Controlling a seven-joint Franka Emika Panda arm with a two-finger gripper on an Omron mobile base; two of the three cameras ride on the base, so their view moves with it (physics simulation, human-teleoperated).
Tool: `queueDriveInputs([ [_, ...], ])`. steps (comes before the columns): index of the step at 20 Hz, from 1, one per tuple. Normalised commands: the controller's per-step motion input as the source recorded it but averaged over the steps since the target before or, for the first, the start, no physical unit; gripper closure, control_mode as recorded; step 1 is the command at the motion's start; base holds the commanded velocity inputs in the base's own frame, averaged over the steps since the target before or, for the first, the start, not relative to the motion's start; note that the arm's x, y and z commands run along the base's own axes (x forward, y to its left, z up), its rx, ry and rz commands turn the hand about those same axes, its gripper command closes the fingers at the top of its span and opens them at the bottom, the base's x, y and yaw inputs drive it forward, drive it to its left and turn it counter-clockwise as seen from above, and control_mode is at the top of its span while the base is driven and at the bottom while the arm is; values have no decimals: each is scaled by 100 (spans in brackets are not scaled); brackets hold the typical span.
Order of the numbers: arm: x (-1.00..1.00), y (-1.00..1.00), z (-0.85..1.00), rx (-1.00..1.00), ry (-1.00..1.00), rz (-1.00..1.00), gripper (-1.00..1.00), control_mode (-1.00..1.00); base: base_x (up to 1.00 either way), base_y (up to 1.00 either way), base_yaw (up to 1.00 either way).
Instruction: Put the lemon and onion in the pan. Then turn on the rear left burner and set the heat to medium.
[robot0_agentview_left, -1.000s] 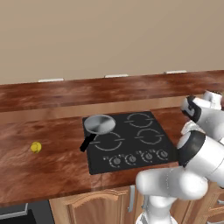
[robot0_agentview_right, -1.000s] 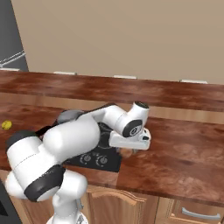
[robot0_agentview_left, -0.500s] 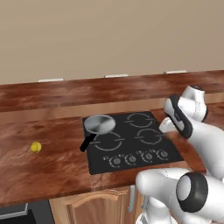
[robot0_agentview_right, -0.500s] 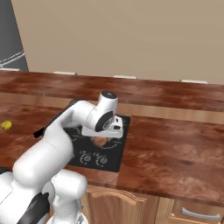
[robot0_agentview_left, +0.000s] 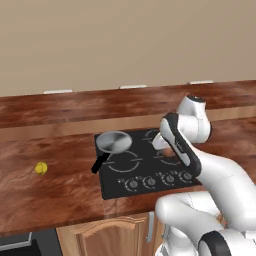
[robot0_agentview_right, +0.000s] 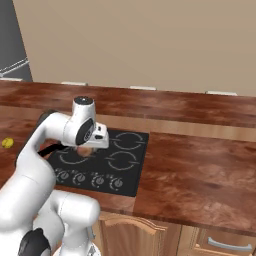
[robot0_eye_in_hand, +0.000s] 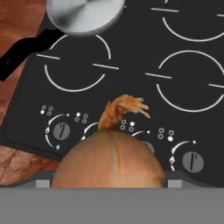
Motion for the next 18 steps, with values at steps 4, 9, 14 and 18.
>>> queueDriveInputs([
  [4, 35, 86, 4, -6, 1, -11, 100, -100, 0, 0, 0],
  [9, 53, 61, 0, -6, 1, -15, 100, -100, 0, 0, 0],
  [14, 53, 25, 0, 0, 0, -13, 100, -100, 0, 0, 0],
  [18, 42, 3, 8, 3, -2, -4, 100, -100, 0, 0, 0],
])
